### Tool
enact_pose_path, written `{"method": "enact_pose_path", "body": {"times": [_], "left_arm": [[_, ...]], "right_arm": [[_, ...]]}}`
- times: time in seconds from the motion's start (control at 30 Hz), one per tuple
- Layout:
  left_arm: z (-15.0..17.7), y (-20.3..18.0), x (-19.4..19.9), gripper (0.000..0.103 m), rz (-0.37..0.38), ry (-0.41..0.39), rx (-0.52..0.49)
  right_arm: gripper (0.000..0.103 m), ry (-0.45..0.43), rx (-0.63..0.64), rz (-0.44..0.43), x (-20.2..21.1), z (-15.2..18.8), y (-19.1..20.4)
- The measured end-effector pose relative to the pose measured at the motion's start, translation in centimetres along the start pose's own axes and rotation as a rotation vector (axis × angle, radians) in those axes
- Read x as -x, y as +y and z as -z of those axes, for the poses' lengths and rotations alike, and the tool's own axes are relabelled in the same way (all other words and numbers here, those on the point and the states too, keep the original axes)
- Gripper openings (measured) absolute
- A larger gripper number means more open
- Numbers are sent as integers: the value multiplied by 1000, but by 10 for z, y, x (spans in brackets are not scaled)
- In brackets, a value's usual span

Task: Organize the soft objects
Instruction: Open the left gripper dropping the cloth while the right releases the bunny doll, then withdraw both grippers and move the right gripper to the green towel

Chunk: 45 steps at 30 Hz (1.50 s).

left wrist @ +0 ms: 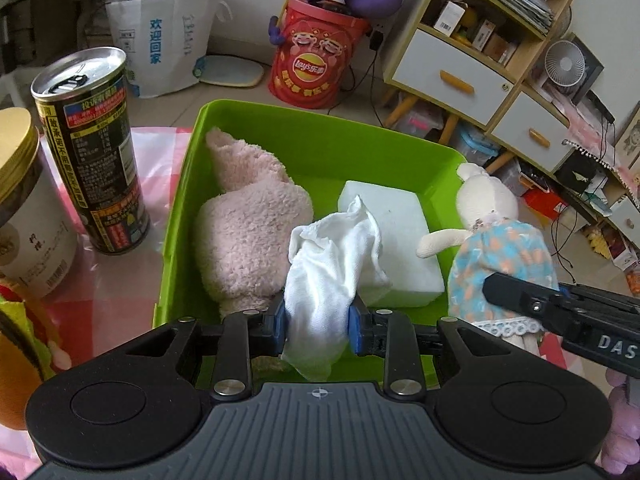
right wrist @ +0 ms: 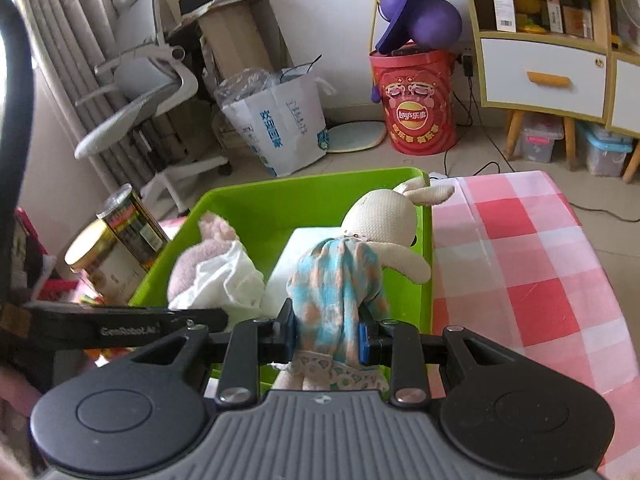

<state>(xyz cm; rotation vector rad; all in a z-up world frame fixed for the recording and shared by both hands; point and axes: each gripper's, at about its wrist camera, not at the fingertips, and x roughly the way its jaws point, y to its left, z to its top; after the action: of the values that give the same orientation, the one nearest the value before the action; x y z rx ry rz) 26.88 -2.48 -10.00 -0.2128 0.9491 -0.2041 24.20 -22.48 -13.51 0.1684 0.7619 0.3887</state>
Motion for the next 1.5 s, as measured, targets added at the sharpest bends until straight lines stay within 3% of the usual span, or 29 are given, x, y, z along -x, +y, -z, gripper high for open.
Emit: {"method": "enact_pose_path", "body": {"times": [0.1, 0.27, 0.33, 0.43, 0.53, 0.77, 0.97, 1.13, 1.5], "left_arm": [[2, -1, 2, 33, 3, -10, -7], [3, -2, 11, 49, 25, -42, -5], [2, -2, 17, 67, 26, -54, -3], [0, 0, 26, 73, 23, -74, -2], [-3, 6, 38, 78, 17, -93, 12], [-1, 7, 74, 82, -4, -132, -20], [11, 6, 104, 91, -10, -157, -38], [26, 2, 128, 97, -25, -177, -62], [76, 1, 163, 98, -61, -165, -82]], "right_arm": [[2, 12, 2, 6, -4, 2, 2], [5, 10, -17, 20, -2, 0, 4], [14, 5, -22, 15, 1, -2, 5], [34, -22, -45, 6, 10, -6, 6], [36, -44, -60, 8, 20, -9, 7], [43, -65, -66, 29, 47, -14, 16], [51, -85, -80, 37, 78, -13, 29], [56, -91, -57, 53, 100, -7, 44], [61, -81, -31, 85, 136, 20, 73]]}}
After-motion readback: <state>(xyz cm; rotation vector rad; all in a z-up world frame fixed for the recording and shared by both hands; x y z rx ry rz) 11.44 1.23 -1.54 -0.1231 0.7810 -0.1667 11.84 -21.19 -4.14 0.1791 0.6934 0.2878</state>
